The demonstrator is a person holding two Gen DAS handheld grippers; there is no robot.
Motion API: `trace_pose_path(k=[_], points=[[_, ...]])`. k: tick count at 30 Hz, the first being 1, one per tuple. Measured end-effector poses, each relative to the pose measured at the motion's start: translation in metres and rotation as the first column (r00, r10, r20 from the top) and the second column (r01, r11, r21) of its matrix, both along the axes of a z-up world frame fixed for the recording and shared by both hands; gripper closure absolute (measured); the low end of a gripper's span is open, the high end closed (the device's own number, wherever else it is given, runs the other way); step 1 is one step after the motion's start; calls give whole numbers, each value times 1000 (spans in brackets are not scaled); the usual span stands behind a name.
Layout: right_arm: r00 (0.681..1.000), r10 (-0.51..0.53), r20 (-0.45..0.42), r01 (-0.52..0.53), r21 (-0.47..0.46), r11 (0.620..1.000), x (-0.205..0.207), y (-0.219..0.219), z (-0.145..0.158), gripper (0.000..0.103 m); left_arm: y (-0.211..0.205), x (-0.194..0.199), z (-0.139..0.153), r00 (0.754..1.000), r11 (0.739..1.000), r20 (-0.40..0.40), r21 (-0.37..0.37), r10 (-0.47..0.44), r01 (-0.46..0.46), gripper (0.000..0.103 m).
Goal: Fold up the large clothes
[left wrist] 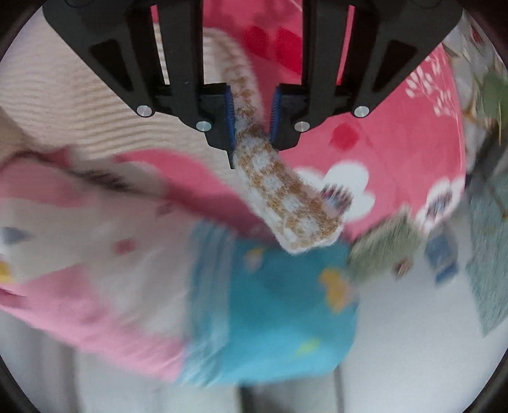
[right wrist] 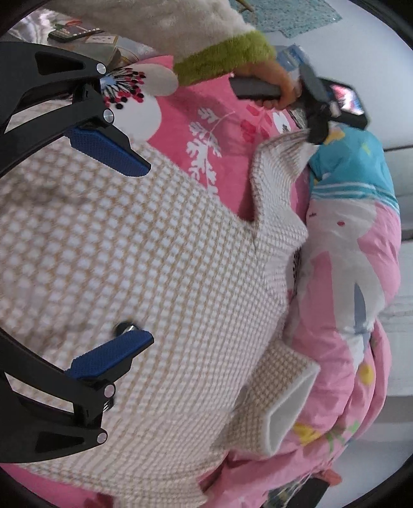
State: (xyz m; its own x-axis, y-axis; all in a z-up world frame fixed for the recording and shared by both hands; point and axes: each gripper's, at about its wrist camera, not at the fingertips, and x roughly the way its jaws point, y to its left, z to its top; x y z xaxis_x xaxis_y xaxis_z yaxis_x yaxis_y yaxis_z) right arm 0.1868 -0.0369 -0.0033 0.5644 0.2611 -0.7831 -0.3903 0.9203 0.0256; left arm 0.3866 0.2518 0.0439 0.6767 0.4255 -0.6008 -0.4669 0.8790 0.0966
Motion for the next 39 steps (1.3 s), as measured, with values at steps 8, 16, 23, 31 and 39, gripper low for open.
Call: trace_pose_path(k=[8, 16, 23, 31, 39], points=[[987, -155, 32, 153, 41, 987, -42, -75, 26, 8, -199, -55, 72, 911, 915, 97, 77, -402, 395, 86], [938, -345, 15, 344, 56, 937, -85, -169, 25, 8, -315, -76, -30, 790, 790, -70, -152, -609, 595, 86], [904, -424, -46, 426, 128, 895, -88, -222, 17, 8, -311, -127, -79, 713, 696, -90, -332, -695, 637, 44], [947, -280, -156, 318, 353, 880, -32, -212, 17, 10, -235, -173, -41, 793, 749, 38, -303, -608, 589, 33], [888, -136, -440, 385, 550, 741, 48, -187, -41, 41, -212, -142, -76, 875, 886, -156, -163, -458, 435, 34]])
